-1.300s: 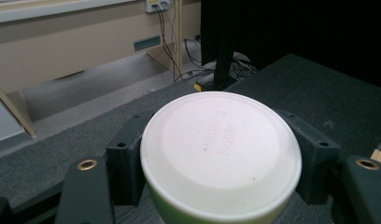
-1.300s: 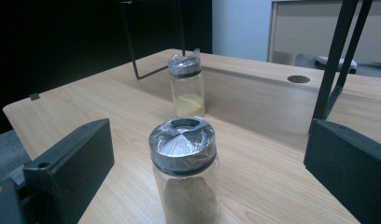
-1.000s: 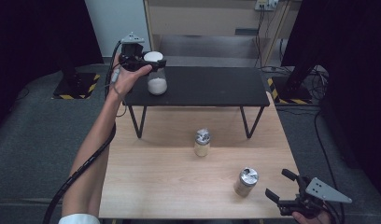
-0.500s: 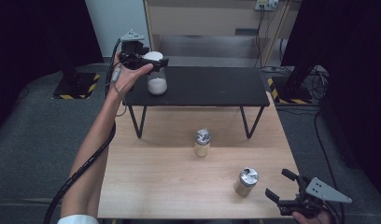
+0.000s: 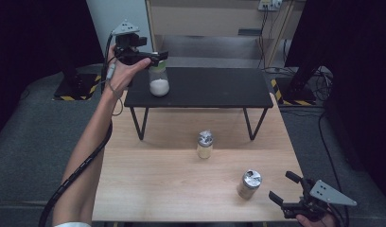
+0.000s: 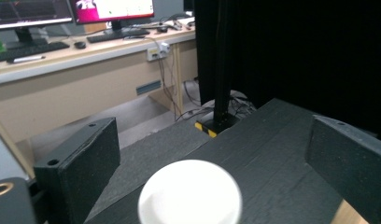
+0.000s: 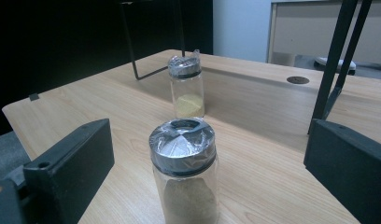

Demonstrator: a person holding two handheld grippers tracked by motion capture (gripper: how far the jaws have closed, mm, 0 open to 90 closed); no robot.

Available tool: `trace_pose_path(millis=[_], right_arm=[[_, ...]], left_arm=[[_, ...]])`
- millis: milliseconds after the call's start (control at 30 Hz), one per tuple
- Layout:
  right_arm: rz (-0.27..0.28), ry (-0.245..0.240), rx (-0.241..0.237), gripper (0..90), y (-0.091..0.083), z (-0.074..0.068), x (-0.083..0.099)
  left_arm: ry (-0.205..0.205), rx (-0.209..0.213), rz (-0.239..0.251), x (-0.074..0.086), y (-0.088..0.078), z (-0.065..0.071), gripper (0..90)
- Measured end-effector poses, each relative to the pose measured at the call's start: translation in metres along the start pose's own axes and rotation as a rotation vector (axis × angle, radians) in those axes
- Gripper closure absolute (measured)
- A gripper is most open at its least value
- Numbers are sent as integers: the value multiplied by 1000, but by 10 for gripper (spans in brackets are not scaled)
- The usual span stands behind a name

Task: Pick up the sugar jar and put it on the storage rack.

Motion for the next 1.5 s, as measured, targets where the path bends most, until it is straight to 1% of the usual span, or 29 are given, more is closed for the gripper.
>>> trace_pose_path(millis=[33,100,133,167,233,367,467,567,667,767,900,967,1100,1200,1300,1500], right_arm=[[0,0,0,22,0,0,0],[-1,0,2,21,0,0,0],[-1,0,2,21,0,0,0],[0,-1,2,21,0,0,0],[0,0,1,22,0,0,0],[-2,-2,2,21,0,-1,0],[-4,-2,4,22,1,-1,0],[-4,-5,4,21,1,-1,-1],[-5,-6,4,21,1,-1,-1],[-7,-6,6,21,1,-1,-1],[-6,-6,8,21,1,-2,-1],[-8,-6,9,21,1,-2,-1],[-11,-8,12,21,1,-3,-2],[-12,-9,16,21,1,-3,-2],[-11,-7,17,21,1,-3,-2],[-14,-10,17,21,2,-3,-2]], left_arm=[[0,0,0,0,0,0,27],[10,14,25,0,-8,3,30],[10,14,25,0,-8,3,30],[22,19,30,-1,-12,4,30],[23,23,29,-2,-15,5,30],[44,38,24,-2,-23,9,32],[48,47,26,-1,-26,11,32],[66,52,20,0,-30,14,32],[64,67,28,3,-34,15,31],[62,90,27,4,-38,17,32],[62,112,42,10,-44,22,33],[85,112,30,11,-48,29,33],[94,129,38,14,-51,33,34],[88,148,47,18,-54,35,33],[90,165,51,24,-57,37,32],[85,182,58,37,-64,39,31]])
Point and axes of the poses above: each handheld gripper's, and its own axes: y roughly forward along the jaws, x roughly out of its underside, z roughly to its right, the point moved 2 cm from there along y, roughly forward along the jaws, and after that the axes turned 1 degree about -y, right-handed, at the moved point
